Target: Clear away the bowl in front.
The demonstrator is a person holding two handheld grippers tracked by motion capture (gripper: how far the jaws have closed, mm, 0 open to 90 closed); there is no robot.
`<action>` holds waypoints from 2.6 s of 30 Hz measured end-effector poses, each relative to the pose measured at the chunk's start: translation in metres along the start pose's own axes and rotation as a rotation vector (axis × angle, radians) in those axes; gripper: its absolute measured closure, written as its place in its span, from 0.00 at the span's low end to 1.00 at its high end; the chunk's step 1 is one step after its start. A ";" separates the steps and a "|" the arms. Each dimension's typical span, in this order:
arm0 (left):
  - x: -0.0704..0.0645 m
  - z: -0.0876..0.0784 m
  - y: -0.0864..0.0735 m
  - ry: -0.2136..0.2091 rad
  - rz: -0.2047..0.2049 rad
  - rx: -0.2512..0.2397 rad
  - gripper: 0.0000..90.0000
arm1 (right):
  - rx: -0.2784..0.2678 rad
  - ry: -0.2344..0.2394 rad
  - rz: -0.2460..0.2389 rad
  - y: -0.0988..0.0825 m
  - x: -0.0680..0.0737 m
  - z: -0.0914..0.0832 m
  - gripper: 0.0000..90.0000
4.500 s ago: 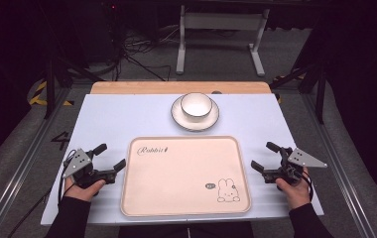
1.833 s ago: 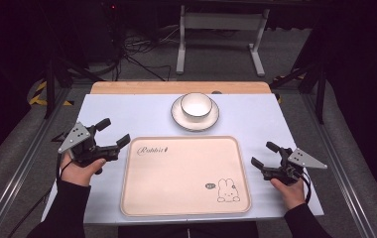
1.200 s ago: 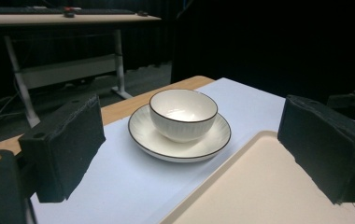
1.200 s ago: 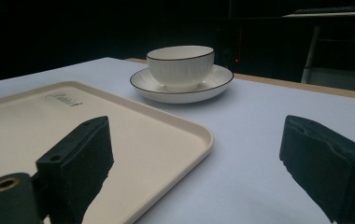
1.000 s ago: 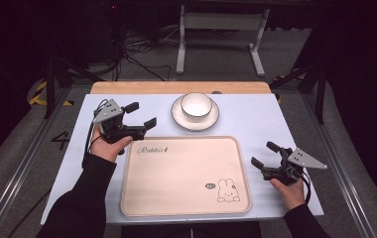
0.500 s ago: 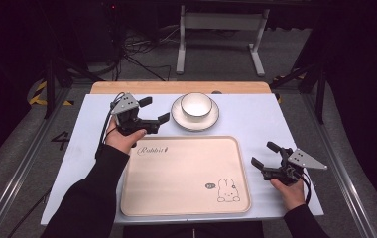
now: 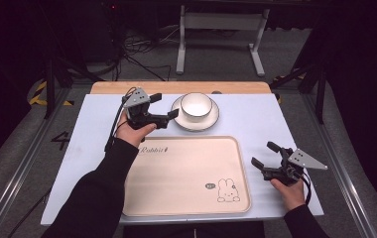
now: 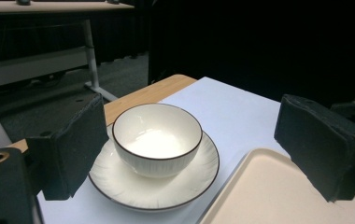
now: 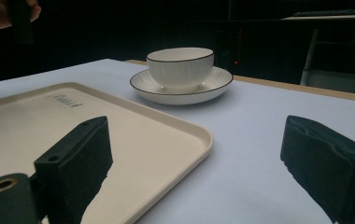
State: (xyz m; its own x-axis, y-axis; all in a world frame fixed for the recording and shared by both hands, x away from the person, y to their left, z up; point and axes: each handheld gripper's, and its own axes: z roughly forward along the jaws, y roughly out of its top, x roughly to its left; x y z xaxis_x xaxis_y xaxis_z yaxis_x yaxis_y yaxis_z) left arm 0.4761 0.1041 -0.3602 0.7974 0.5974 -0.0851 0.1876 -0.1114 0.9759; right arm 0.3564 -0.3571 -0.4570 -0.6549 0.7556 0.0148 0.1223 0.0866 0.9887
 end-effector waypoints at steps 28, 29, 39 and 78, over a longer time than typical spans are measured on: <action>-0.009 0.059 0.020 -0.045 0.034 0.054 0.12 | -0.013 0.000 0.006 0.000 -0.001 -0.001 0.10; -0.008 0.061 0.021 -0.044 0.037 0.057 0.12 | -0.014 0.001 0.006 0.000 -0.001 -0.001 0.10; 0.009 0.073 0.015 -0.087 -0.024 0.080 0.17 | -0.011 0.001 -0.001 0.000 0.000 -0.001 0.10; 0.013 0.140 0.005 -0.149 0.107 0.489 0.28 | -0.018 0.005 0.006 -0.001 -0.001 -0.002 0.10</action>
State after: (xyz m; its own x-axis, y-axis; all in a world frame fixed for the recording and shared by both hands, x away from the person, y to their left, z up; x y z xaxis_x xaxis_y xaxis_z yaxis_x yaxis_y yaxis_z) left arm 0.5677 0.0006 -0.3849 0.8930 0.4469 -0.0528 0.3183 -0.5445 0.7760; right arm 0.3555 -0.3590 -0.4575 -0.6582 0.7525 0.0216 0.1126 0.0700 0.9912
